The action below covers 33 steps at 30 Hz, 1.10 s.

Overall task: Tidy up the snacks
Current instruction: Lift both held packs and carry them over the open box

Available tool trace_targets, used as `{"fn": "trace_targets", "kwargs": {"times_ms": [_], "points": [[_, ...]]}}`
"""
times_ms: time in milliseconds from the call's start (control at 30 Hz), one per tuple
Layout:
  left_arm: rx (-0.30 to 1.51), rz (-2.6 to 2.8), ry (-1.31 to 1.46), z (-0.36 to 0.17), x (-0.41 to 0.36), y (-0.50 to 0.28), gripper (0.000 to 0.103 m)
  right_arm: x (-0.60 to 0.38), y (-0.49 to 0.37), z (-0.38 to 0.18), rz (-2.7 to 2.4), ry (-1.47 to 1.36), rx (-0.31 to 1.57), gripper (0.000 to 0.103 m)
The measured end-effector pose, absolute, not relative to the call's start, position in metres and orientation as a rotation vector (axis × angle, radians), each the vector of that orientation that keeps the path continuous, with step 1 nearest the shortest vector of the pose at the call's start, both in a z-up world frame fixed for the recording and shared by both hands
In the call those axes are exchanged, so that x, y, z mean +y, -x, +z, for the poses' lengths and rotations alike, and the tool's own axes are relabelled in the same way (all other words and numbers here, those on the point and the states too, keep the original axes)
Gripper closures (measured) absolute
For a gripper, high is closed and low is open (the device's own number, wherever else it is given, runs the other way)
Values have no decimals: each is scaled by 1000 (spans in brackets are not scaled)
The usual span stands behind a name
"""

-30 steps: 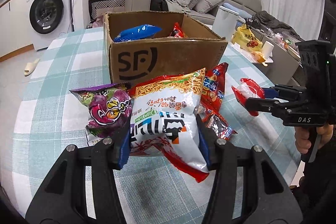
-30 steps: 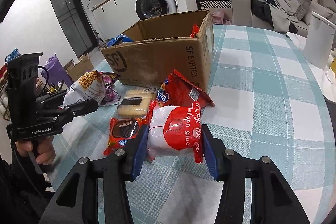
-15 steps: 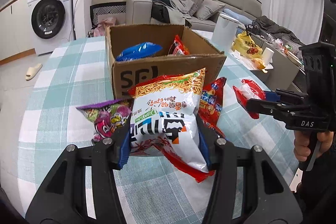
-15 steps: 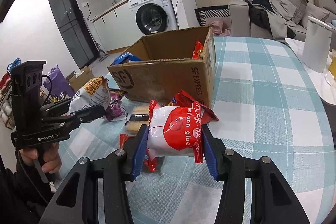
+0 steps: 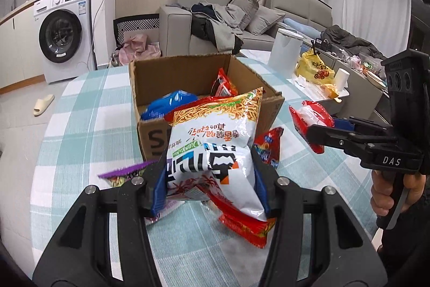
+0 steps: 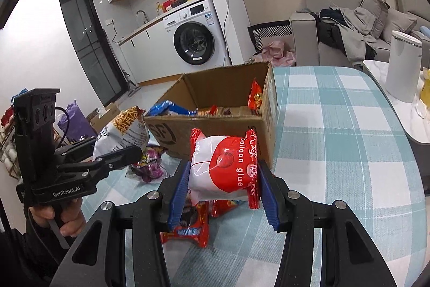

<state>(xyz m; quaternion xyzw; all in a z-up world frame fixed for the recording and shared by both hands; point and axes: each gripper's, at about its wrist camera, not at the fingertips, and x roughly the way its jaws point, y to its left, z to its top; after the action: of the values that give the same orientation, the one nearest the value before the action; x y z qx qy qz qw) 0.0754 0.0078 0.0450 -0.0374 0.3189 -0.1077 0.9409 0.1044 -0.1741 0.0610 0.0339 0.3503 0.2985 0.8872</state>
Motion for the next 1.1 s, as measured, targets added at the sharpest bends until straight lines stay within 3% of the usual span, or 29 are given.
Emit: {"fn": "trace_targets", "kwargs": {"times_ms": [533,1100], "points": [[625,-216,76,68,-5,-118,54,-158,-132,75,608,-119,723,53],[643,-173,96,60,5,-160,54,-139,-158,87,637,-133,704,53]]}}
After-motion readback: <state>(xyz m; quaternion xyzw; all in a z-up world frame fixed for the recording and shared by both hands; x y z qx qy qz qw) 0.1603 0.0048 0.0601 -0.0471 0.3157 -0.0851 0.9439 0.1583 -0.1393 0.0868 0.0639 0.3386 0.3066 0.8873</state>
